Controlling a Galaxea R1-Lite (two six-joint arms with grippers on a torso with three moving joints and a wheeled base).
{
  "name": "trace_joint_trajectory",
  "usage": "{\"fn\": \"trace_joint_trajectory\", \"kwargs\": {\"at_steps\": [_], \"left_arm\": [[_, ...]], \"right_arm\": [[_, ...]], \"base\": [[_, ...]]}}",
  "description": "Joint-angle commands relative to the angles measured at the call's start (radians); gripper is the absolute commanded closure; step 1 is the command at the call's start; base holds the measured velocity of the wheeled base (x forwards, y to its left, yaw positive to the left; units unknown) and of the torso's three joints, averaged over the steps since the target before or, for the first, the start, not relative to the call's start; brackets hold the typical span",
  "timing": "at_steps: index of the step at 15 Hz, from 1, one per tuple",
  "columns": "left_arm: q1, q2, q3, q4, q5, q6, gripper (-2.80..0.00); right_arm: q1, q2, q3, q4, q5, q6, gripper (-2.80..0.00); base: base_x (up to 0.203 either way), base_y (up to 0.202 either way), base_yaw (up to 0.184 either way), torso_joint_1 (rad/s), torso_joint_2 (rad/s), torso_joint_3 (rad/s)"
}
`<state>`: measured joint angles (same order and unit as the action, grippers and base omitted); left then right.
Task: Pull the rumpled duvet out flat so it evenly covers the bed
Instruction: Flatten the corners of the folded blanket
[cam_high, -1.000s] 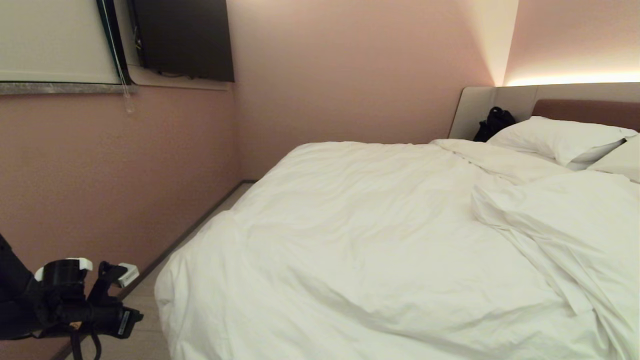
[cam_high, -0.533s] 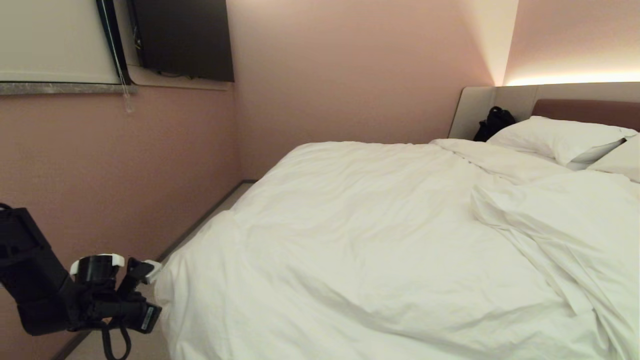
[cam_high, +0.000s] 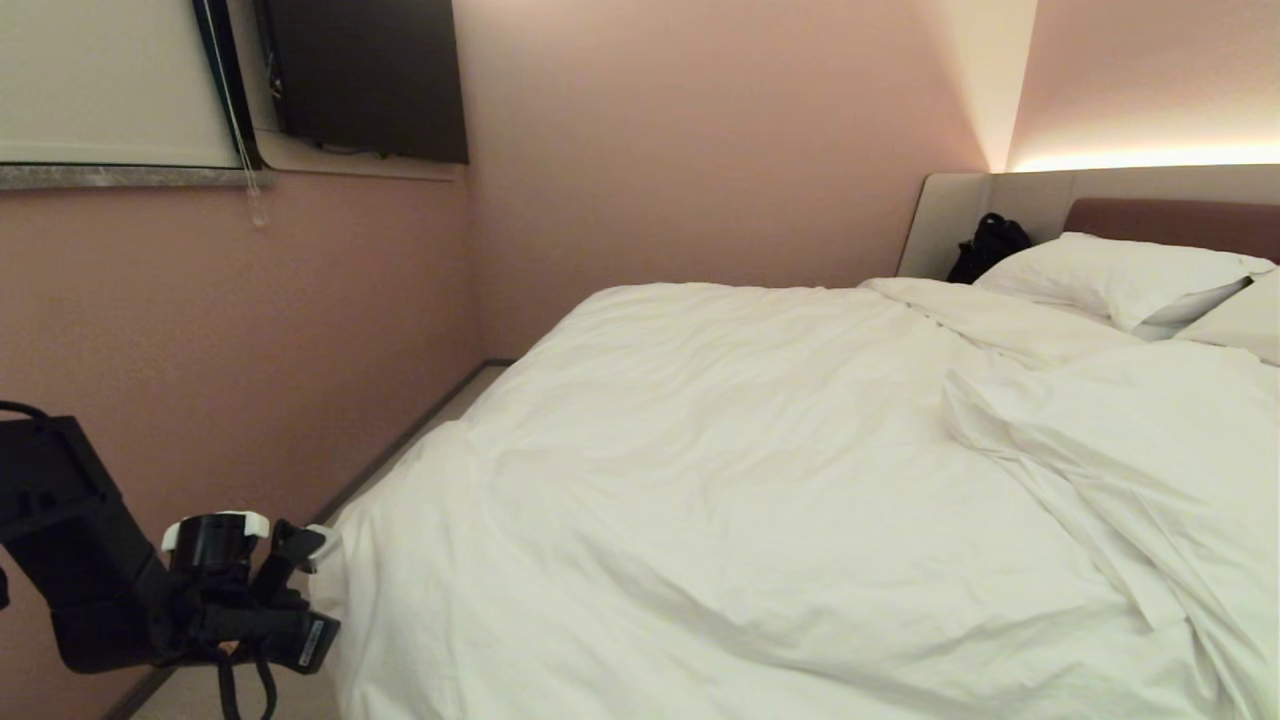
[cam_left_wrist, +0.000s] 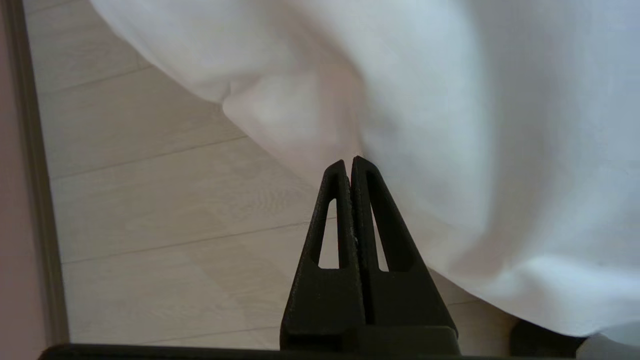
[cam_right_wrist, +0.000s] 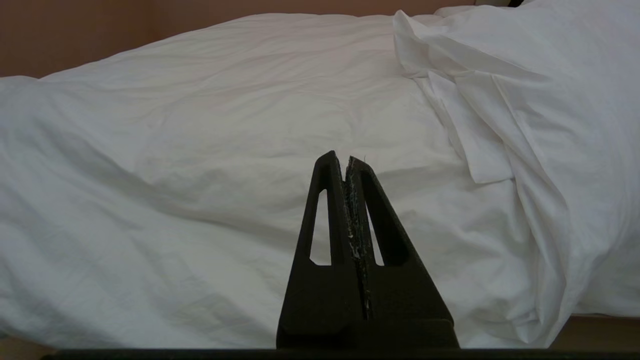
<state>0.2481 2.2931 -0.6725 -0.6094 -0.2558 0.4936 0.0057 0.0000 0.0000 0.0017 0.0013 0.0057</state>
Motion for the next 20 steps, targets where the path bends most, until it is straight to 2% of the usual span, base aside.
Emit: {"fn": "trace_joint_trajectory", "kwargs": {"at_steps": [1,7,8,14,20], "left_arm": [[0.000,-0.012,0.011,-0.004,-0.002,0.003,0.00],[0.001,-0.009,0.016,-0.016,0.010,-0.007,0.00],[0.002,-0.009,0.016,-0.031,0.022,-0.006,-2.80],[0.022,-0.020,0.037,-0.021,0.013,-0.010,-2.80],[-0.001,-0.012,0.028,-0.020,0.013,-0.010,-2.80]], "right_arm": [[0.000,0.000,0.000,0.000,0.000,0.000,0.00],[0.000,0.000,0.000,0.000,0.000,0.000,0.00],[0.000,0.000,0.000,0.000,0.000,0.000,0.00],[0.000,0.000,0.000,0.000,0.000,0.000,0.00],[0.000,0.000,0.000,0.000,0.000,0.000,0.00]], "base": [[0.000,0.000,0.000,0.000,0.00,0.000],[0.000,0.000,0.000,0.000,0.00,0.000],[0.000,0.000,0.000,0.000,0.00,0.000],[0.000,0.000,0.000,0.000,0.00,0.000],[0.000,0.000,0.000,0.000,0.00,0.000]]}}
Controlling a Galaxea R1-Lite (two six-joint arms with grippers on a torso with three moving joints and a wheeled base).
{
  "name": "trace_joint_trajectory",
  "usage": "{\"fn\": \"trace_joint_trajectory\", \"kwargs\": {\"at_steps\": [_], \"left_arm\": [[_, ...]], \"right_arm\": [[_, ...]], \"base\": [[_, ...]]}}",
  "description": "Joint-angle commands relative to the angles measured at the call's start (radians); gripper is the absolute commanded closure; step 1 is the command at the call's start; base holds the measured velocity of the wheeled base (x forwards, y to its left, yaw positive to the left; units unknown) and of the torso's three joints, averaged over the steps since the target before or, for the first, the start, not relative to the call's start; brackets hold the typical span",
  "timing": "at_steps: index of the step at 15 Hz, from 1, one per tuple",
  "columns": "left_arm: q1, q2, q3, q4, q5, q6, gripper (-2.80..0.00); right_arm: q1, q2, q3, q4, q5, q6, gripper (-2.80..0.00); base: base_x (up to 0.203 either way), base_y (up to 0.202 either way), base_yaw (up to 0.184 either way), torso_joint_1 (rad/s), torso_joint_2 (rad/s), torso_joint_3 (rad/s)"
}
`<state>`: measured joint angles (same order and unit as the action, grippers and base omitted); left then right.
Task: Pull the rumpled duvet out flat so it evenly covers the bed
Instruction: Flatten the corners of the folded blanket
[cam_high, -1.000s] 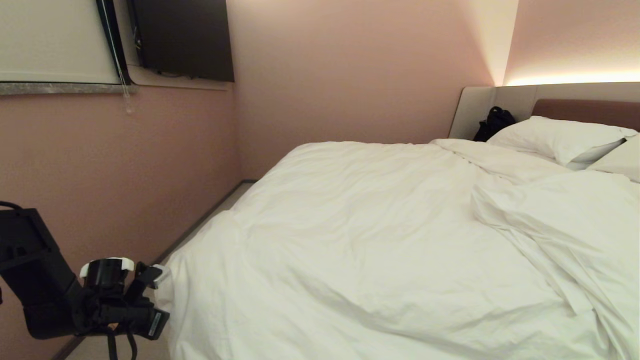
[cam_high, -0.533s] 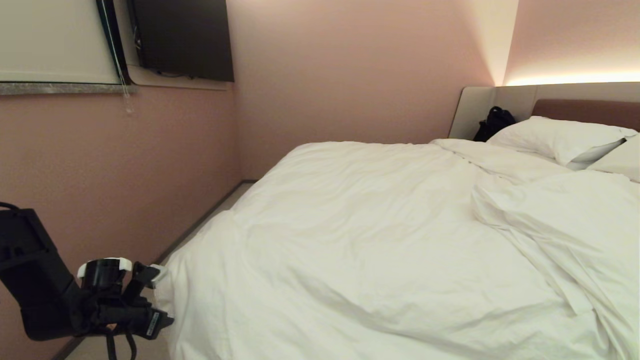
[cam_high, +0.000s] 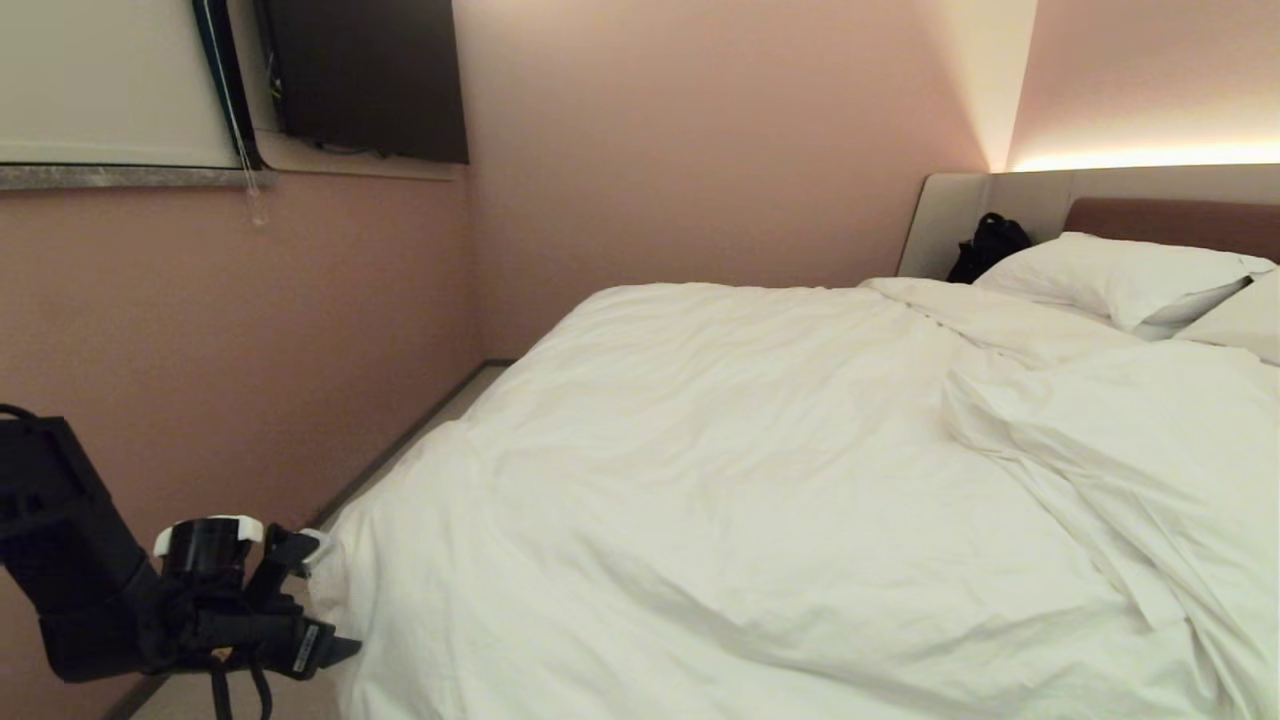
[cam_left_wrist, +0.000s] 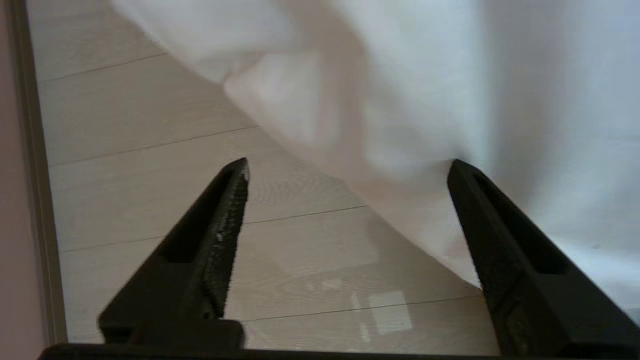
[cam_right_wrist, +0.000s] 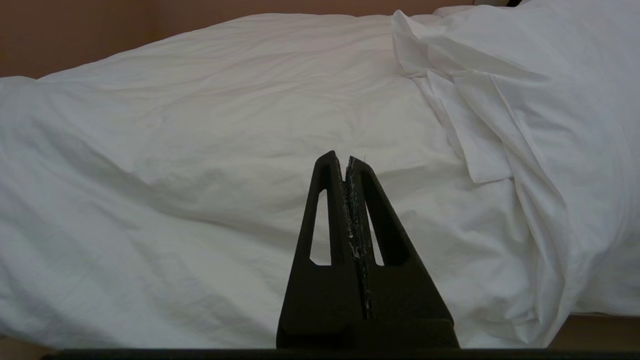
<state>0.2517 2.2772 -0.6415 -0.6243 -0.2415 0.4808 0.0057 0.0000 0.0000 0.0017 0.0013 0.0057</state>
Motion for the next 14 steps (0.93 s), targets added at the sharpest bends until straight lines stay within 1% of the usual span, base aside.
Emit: {"fn": "trace_joint_trajectory", "kwargs": {"at_steps": [1,8,9,14], "left_arm": [[-0.012,0.008,-0.006,-0.005,0.001,0.010,-2.80],[-0.074,0.038,-0.012,-0.017,0.015,0.018,-2.80],[-0.086,0.050,-0.027,-0.017,0.017,0.018,-2.80],[-0.094,0.061,-0.043,-0.016,0.019,0.019,-2.80]], "right_arm": [[0.000,0.000,0.000,0.000,0.000,0.000,0.00],[0.000,0.000,0.000,0.000,0.000,0.000,0.00],[0.000,0.000,0.000,0.000,0.000,0.000,0.00],[0.000,0.000,0.000,0.000,0.000,0.000,0.00]], "base": [[0.000,0.000,0.000,0.000,0.00,0.000],[0.000,0.000,0.000,0.000,0.00,0.000],[0.000,0.000,0.000,0.000,0.00,0.000],[0.000,0.000,0.000,0.000,0.00,0.000]]}}
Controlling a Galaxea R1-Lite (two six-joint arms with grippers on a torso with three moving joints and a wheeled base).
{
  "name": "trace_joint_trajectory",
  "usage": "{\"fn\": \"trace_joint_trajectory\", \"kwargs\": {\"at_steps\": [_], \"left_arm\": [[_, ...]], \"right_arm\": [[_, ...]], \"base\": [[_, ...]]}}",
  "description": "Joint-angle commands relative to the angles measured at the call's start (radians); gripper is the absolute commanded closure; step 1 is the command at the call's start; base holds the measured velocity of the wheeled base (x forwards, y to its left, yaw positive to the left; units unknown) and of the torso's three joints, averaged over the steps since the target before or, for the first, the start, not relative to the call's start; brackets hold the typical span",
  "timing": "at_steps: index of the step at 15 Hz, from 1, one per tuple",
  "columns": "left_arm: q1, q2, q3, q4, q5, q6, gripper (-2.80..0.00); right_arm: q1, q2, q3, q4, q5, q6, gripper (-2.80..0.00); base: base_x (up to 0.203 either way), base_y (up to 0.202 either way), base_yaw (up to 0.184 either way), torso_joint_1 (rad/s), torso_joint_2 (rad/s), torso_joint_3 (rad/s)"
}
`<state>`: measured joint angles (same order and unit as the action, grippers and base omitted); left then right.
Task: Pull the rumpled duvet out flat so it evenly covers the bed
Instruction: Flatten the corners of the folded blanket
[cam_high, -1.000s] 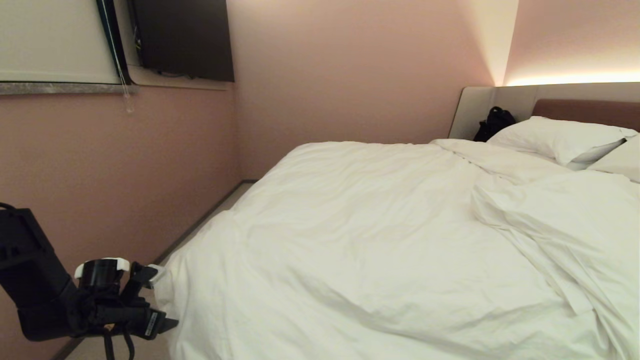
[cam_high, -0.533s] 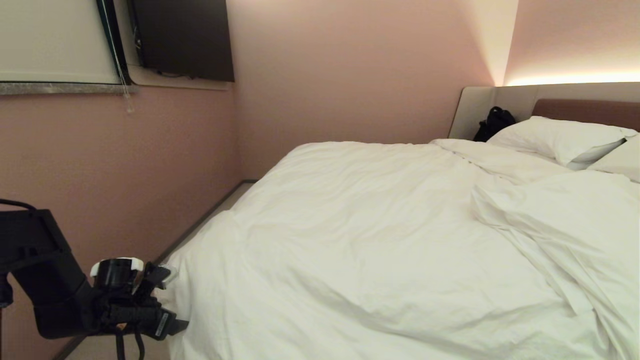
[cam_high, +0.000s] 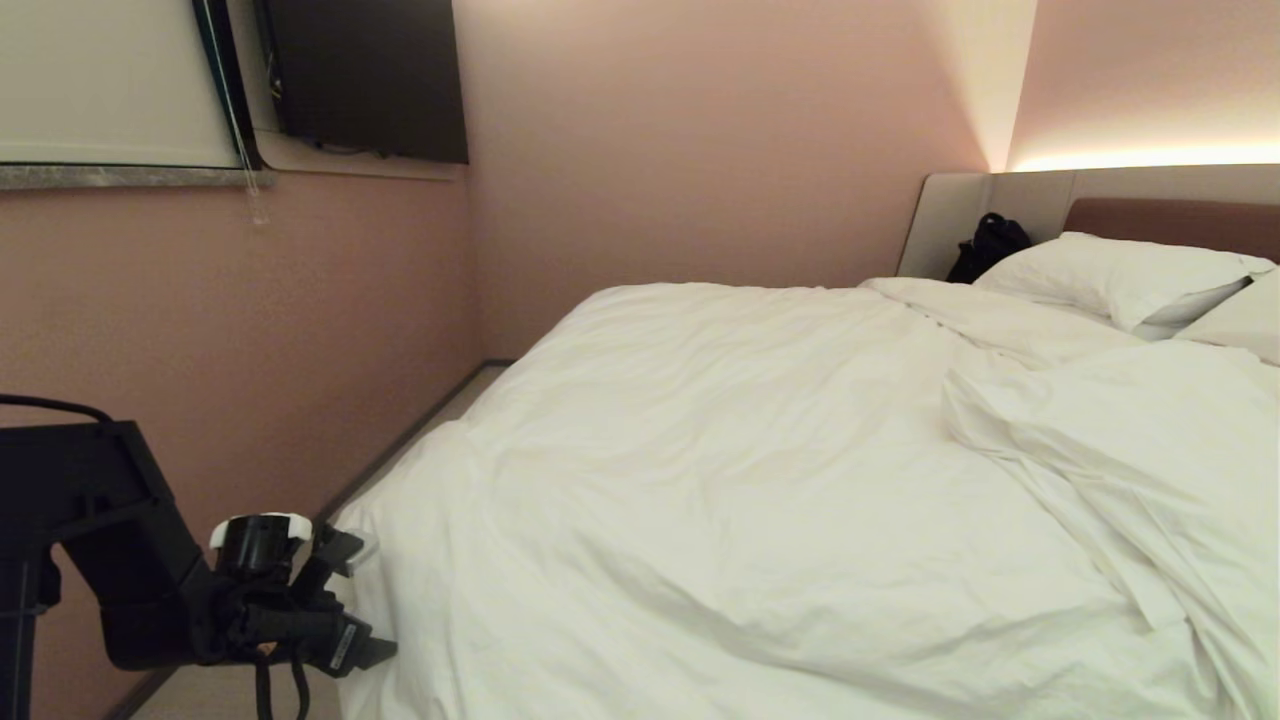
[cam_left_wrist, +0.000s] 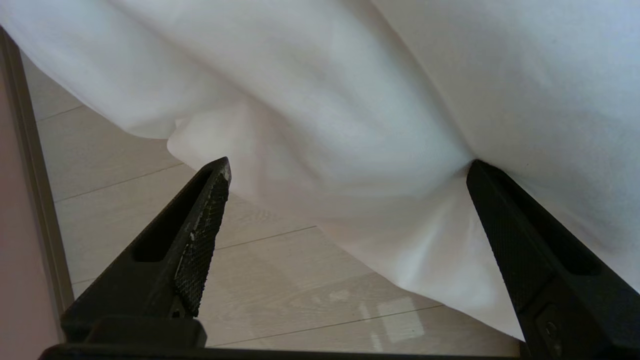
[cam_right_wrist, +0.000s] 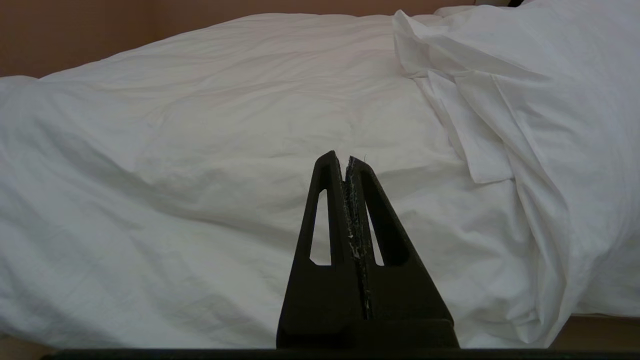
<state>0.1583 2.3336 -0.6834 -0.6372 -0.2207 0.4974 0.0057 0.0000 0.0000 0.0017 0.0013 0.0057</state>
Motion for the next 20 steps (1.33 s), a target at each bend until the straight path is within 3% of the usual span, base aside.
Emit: {"fn": "trace_joint_trajectory", "kwargs": {"at_steps": [1,9,12,17,18,19,20], "left_arm": [[0.000,0.004,-0.005,0.003,-0.002,0.003,-2.80],[0.000,0.002,-0.019,0.073,-0.002,-0.004,-2.80],[0.000,0.001,-0.033,0.109,0.066,0.003,-2.80],[0.000,-0.001,-0.028,0.108,0.067,0.006,-2.80],[0.000,-0.004,-0.016,0.108,0.067,0.016,-2.39],[0.000,-0.004,-0.015,0.108,0.066,0.040,0.00],[0.000,-0.004,-0.015,0.108,0.066,0.043,0.00]], "right_arm": [[0.000,0.000,0.000,0.000,0.000,0.000,0.00],[0.000,0.000,0.000,0.000,0.000,0.000,0.00],[0.000,0.000,0.000,0.000,0.000,0.000,0.00],[0.000,0.000,0.000,0.000,0.000,0.000,0.00],[0.000,0.000,0.000,0.000,0.000,0.000,0.00],[0.000,0.000,0.000,0.000,0.000,0.000,0.00],[0.000,0.000,0.000,0.000,0.000,0.000,0.00]], "base": [[0.000,0.000,0.000,0.000,0.00,0.000],[0.000,0.000,0.000,0.000,0.00,0.000],[0.000,0.000,0.000,0.000,0.00,0.000],[0.000,0.000,0.000,0.000,0.00,0.000],[0.000,0.000,0.000,0.000,0.00,0.000],[0.000,0.000,0.000,0.000,0.00,0.000],[0.000,0.000,0.000,0.000,0.00,0.000]]}}
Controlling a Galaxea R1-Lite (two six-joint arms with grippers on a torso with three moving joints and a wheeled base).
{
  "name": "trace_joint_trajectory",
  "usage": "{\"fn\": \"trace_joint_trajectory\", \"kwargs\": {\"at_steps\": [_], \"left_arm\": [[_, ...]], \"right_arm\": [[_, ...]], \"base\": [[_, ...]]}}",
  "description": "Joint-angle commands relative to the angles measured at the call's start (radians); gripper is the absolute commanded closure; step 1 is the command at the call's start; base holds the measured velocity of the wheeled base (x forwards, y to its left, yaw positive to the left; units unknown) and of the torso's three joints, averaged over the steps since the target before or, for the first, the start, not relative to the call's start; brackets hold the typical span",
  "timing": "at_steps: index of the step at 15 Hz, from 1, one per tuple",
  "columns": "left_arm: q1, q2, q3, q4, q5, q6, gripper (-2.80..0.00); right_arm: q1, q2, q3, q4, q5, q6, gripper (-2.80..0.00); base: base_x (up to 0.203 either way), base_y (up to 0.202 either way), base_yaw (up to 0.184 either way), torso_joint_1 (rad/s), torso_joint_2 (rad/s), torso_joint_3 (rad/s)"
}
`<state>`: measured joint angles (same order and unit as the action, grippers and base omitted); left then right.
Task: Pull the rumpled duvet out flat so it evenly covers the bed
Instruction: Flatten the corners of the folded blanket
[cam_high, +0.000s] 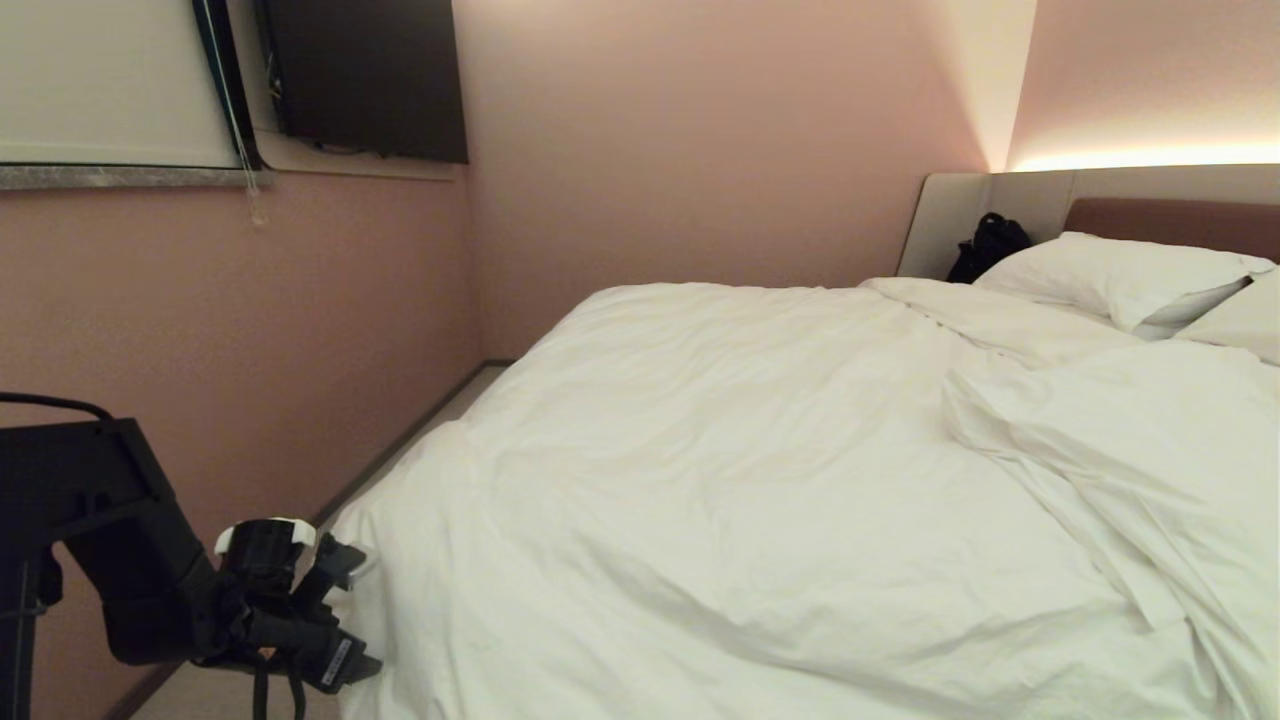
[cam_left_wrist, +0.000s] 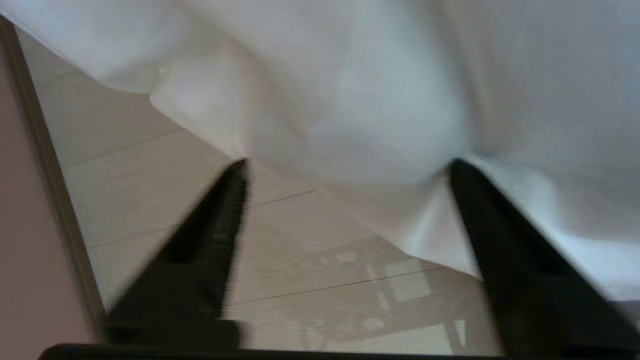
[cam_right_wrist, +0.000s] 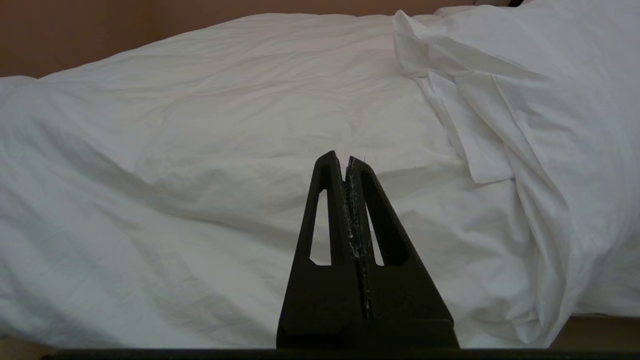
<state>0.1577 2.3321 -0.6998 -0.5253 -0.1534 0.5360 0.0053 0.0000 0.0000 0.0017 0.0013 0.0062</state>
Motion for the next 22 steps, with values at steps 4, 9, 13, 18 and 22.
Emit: {"fn": "trace_joint_trajectory", "kwargs": {"at_steps": [4,9,13,18,22], "left_arm": [[0.000,-0.001,0.000,-0.003,0.000,0.004,0.00],[0.000,-0.002,0.002,-0.002,0.000,0.004,0.00],[0.002,-0.012,0.020,0.013,0.003,-0.003,0.00],[0.070,-0.050,0.015,0.034,0.184,-0.105,0.00],[0.122,-0.099,0.036,0.085,0.240,-0.165,0.00]], "right_arm": [[0.001,0.000,0.000,0.000,0.000,0.000,0.00],[0.001,0.000,0.000,0.000,0.000,0.000,0.00],[0.001,0.000,0.000,0.000,0.000,0.000,0.00],[0.001,0.000,0.000,0.000,0.000,0.000,0.00],[0.001,0.000,0.000,0.000,0.000,0.000,0.00]], "base": [[0.000,0.000,0.000,0.000,0.00,0.000],[0.000,0.000,0.000,0.000,0.00,0.000],[0.000,0.000,0.000,0.000,0.00,0.000],[0.000,0.000,0.000,0.000,0.00,0.000],[0.000,0.000,0.000,0.000,0.00,0.000]]}}
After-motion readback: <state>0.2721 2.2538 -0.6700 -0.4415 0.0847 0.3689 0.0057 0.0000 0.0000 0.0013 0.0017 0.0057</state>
